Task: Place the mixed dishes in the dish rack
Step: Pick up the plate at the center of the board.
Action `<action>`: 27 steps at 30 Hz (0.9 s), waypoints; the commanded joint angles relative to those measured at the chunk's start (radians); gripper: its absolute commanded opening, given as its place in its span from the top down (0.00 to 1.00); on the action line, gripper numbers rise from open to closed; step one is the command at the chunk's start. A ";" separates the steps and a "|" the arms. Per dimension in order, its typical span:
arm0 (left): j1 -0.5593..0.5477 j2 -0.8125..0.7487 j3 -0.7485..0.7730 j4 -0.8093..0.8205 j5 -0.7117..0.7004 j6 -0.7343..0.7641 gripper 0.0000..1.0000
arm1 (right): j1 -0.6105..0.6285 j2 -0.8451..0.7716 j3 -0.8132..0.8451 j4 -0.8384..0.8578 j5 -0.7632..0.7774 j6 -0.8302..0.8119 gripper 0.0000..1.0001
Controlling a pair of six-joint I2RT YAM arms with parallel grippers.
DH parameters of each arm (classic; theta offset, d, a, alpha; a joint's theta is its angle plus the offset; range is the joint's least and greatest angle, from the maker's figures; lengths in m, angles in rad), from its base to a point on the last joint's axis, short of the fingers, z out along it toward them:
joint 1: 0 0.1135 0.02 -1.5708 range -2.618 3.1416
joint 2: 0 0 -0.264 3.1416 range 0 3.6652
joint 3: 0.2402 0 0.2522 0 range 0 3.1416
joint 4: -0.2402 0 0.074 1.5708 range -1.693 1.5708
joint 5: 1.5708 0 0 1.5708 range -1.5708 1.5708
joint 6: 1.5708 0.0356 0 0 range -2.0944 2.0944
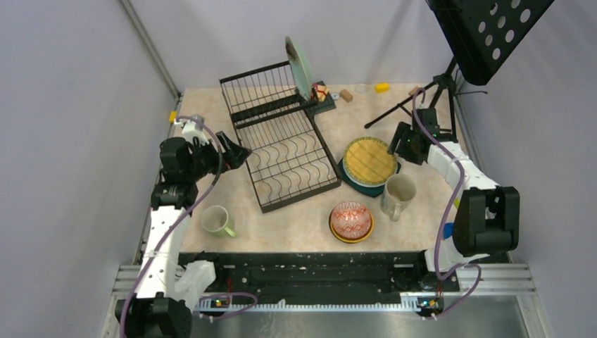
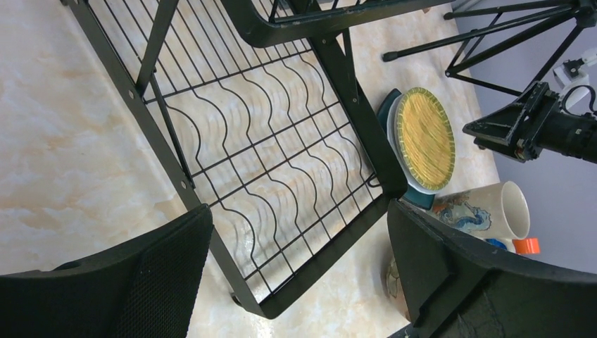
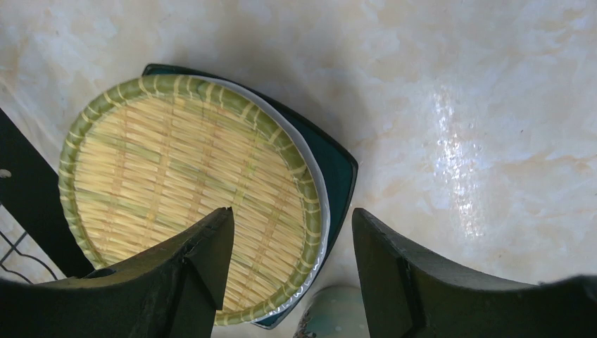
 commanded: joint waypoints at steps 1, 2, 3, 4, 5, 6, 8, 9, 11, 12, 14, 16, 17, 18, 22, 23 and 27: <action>0.002 0.016 0.043 0.027 0.031 -0.008 0.03 | -0.010 0.021 0.105 0.010 -0.005 -0.070 0.36; 0.002 0.017 0.041 0.032 0.026 -0.002 0.03 | -0.010 0.031 0.104 0.004 -0.041 -0.094 0.36; 0.001 0.017 0.037 0.039 0.024 0.007 0.03 | -0.010 0.038 0.096 -0.002 -0.057 -0.109 0.36; 0.001 0.017 0.035 0.047 0.022 0.013 0.03 | -0.010 0.046 0.088 -0.015 -0.045 -0.107 0.36; 0.002 0.021 0.035 0.054 0.021 0.017 0.03 | -0.011 0.051 0.079 -0.009 -0.041 -0.107 0.36; 0.001 0.026 0.035 0.059 0.023 0.020 0.03 | -0.012 0.057 0.065 0.006 -0.046 -0.110 0.35; 0.001 0.037 0.037 0.072 0.033 0.022 0.03 | -0.013 0.083 0.058 0.012 -0.061 -0.120 0.35; 0.002 0.042 0.041 0.077 0.041 0.022 0.04 | -0.014 0.103 0.072 -0.006 -0.045 -0.115 0.35; 0.001 0.049 0.049 0.085 0.061 0.029 0.04 | -0.014 0.126 0.076 -0.008 -0.041 -0.113 0.35; 0.001 0.051 0.053 0.087 0.069 0.036 0.04 | -0.014 0.130 0.062 0.010 -0.064 -0.119 0.35; 0.000 0.053 0.056 0.087 0.076 0.053 0.04 | -0.013 0.137 0.042 0.033 -0.101 -0.120 0.36; 0.000 0.056 0.055 0.089 0.067 0.060 0.04 | -0.013 0.141 0.024 0.040 -0.110 -0.116 0.40; 0.000 0.058 0.055 0.091 0.064 0.061 0.05 | -0.013 0.139 0.014 0.045 -0.100 -0.112 0.41; 0.000 0.061 0.054 0.096 0.062 0.061 0.05 | -0.014 0.134 0.004 0.054 -0.095 -0.107 0.42; 0.000 0.072 0.053 0.134 0.077 0.054 0.05 | -0.014 0.114 0.006 0.050 -0.088 -0.118 0.56; 0.000 0.075 0.053 0.141 0.084 0.055 0.05 | -0.013 0.111 0.009 0.045 -0.084 -0.128 0.60; -0.006 0.087 0.053 0.152 0.101 0.068 0.05 | -0.013 0.105 0.015 0.014 -0.052 -0.146 0.65</action>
